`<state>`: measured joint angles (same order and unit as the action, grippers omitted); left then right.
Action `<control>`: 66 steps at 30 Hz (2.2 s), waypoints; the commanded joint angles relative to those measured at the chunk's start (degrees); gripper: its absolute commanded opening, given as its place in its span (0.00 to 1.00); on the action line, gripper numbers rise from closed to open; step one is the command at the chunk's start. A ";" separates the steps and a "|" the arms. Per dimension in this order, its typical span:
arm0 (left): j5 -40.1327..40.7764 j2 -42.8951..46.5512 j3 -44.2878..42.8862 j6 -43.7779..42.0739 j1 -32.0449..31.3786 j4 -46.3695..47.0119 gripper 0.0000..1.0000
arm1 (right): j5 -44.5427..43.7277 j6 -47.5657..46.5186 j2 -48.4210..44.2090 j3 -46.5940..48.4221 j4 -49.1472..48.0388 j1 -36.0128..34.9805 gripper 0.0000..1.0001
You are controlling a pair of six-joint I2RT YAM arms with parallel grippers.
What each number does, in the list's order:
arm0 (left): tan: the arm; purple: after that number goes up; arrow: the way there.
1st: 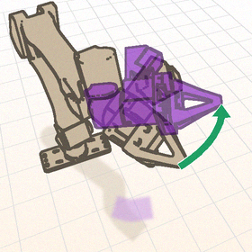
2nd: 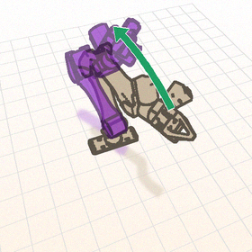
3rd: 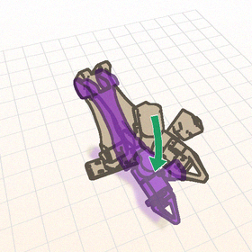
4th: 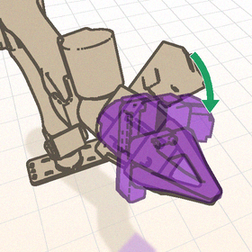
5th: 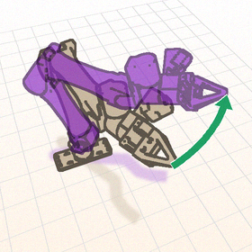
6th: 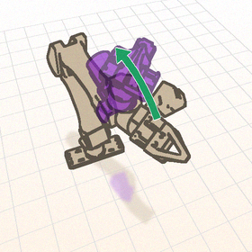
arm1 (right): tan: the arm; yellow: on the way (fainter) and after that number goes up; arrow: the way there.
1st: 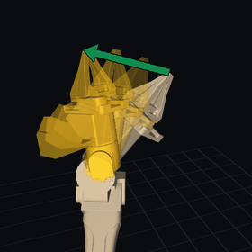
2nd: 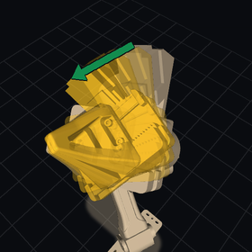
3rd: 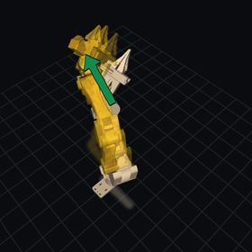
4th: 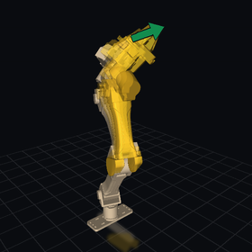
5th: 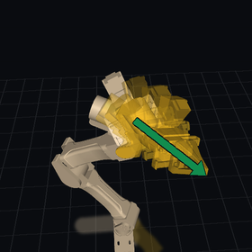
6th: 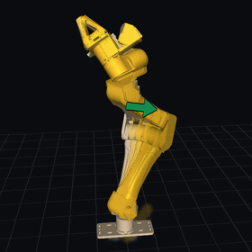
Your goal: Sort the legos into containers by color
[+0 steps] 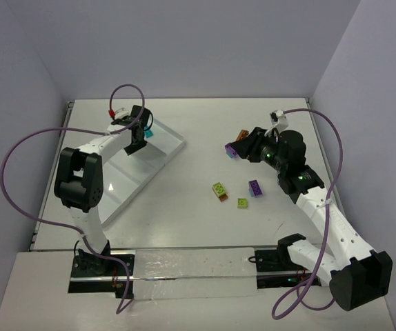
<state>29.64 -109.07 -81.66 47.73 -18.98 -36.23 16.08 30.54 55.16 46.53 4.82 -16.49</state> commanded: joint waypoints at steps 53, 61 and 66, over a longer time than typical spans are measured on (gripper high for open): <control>-98.01 13.09 -1.74 -13.47 -11.51 43.19 0.86 | 36.04 -8.84 3.29 1.55 -3.42 -2.23 0.02; -98.26 11.20 -3.75 -18.65 -14.49 37.59 0.84 | 38.50 -6.18 4.03 2.37 -6.69 -2.76 0.02; -98.44 10.60 -4.47 -18.83 -15.76 37.38 0.82 | 39.16 -6.29 4.28 2.87 -6.82 -2.93 0.02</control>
<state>-66.60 -98.24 -82.69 31.33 -33.94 0.64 53.17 23.73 59.40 46.45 1.80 -18.88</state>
